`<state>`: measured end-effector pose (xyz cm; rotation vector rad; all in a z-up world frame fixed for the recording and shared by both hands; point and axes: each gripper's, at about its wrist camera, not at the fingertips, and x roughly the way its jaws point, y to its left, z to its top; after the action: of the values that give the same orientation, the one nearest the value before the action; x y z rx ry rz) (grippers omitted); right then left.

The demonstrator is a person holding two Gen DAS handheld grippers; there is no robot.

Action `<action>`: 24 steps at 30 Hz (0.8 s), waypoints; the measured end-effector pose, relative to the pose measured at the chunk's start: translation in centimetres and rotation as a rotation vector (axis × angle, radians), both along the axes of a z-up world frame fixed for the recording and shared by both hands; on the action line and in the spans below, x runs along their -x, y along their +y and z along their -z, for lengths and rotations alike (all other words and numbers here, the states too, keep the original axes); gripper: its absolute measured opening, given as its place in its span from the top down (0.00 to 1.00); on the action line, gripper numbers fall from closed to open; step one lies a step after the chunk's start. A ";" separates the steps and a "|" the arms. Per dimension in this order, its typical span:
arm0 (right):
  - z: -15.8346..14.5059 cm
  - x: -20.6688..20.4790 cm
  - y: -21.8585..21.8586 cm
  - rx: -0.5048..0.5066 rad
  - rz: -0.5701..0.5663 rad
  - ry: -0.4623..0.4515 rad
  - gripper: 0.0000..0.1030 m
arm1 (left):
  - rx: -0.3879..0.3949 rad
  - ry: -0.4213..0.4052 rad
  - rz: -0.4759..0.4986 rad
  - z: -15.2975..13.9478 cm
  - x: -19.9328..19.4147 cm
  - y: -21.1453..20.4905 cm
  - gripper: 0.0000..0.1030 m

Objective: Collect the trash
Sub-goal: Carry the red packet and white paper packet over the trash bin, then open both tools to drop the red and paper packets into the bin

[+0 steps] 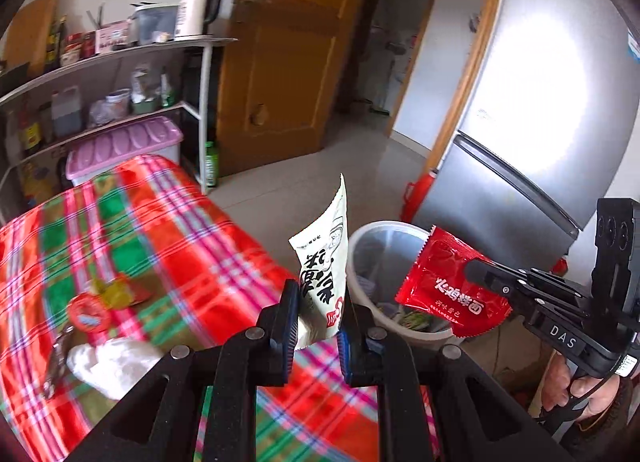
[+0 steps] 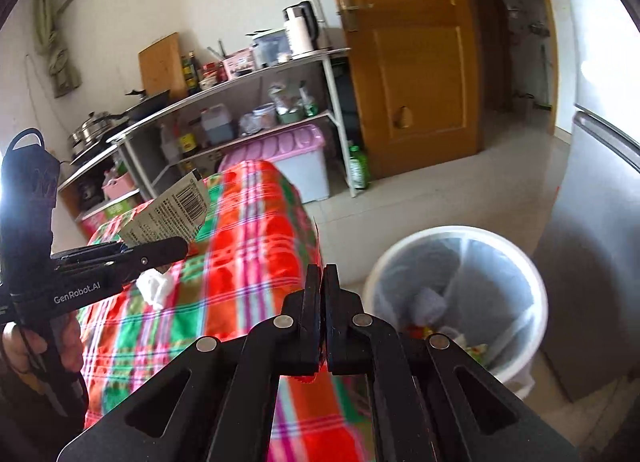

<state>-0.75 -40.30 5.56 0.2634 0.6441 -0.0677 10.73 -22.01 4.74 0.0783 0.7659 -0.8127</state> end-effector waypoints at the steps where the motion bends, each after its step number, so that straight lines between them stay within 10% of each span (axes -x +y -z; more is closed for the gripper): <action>1: 0.1 0.1 -0.7 0.006 0.014 0.004 0.99 | -0.001 0.008 0.012 0.1 -0.1 -1.1 0.83; 19: 3.7 -0.3 -11.7 -0.007 0.205 0.119 0.98 | -0.085 0.126 0.189 5.0 -0.9 -16.3 0.83; 22: 4.2 -0.4 -12.7 -0.016 0.219 0.137 0.87 | -0.094 0.155 0.188 5.7 -1.2 -17.2 0.81; 24: 4.4 -0.2 -12.9 -0.009 0.223 0.132 0.63 | -0.099 0.154 0.194 6.1 -1.3 -17.5 0.60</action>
<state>-0.50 -53.17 1.20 0.3407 0.7443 -0.2981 11.99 -39.49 -1.37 0.1825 0.9540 -0.9722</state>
